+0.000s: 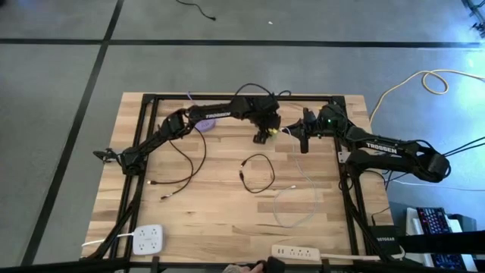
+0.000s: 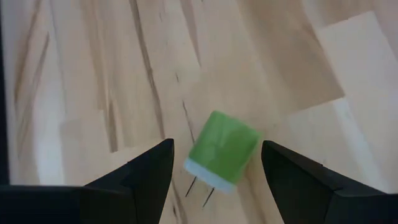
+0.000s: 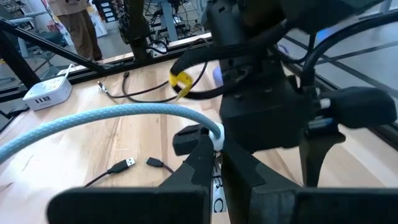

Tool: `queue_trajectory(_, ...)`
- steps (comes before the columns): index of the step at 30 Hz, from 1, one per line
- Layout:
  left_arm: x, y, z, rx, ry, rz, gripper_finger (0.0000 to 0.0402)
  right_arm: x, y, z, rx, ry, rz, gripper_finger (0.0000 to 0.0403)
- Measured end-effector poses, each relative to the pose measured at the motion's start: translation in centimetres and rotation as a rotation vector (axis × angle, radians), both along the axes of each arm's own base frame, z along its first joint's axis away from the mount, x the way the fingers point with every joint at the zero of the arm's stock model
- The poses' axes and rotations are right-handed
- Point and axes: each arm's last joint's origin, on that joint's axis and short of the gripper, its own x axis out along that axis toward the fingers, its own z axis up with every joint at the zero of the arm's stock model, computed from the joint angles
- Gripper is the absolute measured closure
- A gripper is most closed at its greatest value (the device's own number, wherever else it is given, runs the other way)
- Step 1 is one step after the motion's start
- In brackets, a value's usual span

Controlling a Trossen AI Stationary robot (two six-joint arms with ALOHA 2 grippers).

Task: Insert USB
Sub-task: Insert the white usb cable into the green charger adapter

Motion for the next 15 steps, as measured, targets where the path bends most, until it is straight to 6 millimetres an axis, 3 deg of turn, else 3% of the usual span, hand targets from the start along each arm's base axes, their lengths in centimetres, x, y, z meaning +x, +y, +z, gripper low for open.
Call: queue_trajectory(15,-0.31,-0.97,-0.39,-0.066,0.061,-0.009,0.0174,0.01,0.0,0.01,-0.001,0.0,0.001,0.0403)
